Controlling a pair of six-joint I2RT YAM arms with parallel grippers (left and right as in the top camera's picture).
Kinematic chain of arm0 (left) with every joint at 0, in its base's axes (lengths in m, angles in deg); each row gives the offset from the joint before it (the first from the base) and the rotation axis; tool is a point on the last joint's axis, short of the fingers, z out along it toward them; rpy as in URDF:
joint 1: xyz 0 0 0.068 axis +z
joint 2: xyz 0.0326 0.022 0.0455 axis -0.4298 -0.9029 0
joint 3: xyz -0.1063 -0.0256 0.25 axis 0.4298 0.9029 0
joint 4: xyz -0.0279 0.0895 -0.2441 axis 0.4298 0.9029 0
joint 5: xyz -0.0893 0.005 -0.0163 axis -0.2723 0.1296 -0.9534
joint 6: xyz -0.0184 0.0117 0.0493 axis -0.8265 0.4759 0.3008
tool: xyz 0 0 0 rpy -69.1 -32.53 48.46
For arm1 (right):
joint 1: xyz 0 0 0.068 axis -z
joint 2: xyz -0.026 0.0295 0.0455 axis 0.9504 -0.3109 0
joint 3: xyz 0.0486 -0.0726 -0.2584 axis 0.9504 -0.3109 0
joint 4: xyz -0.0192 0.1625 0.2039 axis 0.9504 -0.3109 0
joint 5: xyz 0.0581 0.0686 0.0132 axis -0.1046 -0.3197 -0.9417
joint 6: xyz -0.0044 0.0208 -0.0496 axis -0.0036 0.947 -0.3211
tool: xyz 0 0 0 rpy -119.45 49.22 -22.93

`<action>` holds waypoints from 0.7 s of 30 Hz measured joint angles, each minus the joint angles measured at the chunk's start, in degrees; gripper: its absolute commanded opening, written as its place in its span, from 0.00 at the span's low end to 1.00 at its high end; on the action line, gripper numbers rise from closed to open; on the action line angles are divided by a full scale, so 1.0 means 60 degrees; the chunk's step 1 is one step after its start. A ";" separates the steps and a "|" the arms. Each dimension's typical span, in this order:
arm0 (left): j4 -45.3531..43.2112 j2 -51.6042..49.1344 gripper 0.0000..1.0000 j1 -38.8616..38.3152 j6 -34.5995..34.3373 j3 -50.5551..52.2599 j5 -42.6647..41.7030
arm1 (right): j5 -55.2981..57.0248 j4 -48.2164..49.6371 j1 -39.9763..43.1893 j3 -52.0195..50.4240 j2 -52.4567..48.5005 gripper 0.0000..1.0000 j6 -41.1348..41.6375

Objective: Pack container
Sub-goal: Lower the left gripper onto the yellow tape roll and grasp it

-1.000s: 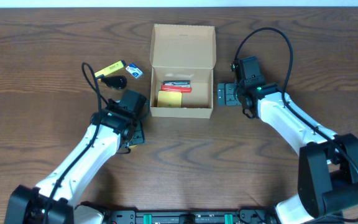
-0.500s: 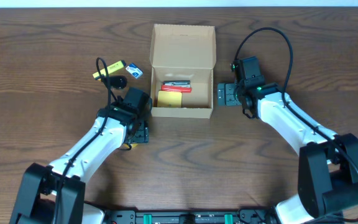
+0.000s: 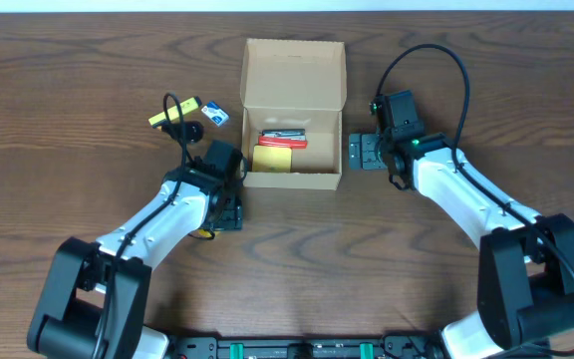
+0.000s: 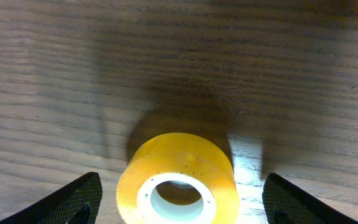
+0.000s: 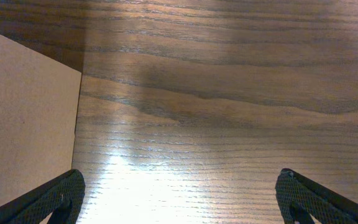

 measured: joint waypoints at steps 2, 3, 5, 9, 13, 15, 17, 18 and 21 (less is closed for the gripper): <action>-0.0029 -0.0051 0.84 -0.0004 0.0000 -0.0004 -0.0069 | 0.0000 0.0000 0.0000 0.0000 0.0000 0.99 -0.0004; -0.0033 -0.0055 0.83 -0.0004 0.0000 0.0000 -0.0091 | 0.0000 0.0000 0.0000 0.0000 0.0000 0.99 -0.0004; -0.0033 -0.0055 0.83 -0.0004 0.0004 0.0000 -0.0113 | 0.0000 0.0000 0.0000 0.0000 0.0000 0.99 0.0000; -0.0033 -0.0051 0.83 -0.0004 0.0004 -0.0004 -0.0127 | 0.0000 0.0000 0.0000 0.0000 0.0000 0.99 -0.0004; -0.0036 -0.0055 0.82 -0.0004 0.0004 0.0004 -0.0135 | 0.0000 0.0000 0.0000 0.0000 0.0000 0.99 -0.0004; -0.0036 -0.0055 0.82 -0.0004 0.0004 0.0036 -0.0189 | 0.0000 0.0000 0.0000 0.0000 0.0000 0.99 -0.0004; -0.0033 -0.0055 0.82 0.0007 -0.0007 0.0062 -0.0302 | 0.0000 0.0000 0.0000 0.0000 0.0000 0.99 -0.0004; -0.0033 -0.0055 0.81 0.0011 -0.0007 0.0066 -0.0353 | 0.0000 0.0000 0.0000 0.0000 0.0000 0.99 0.0000; -0.0033 -0.0055 0.81 0.0058 -0.0036 0.0095 -0.0444 | 0.0000 0.0000 0.0000 0.0000 0.0000 0.99 -0.0004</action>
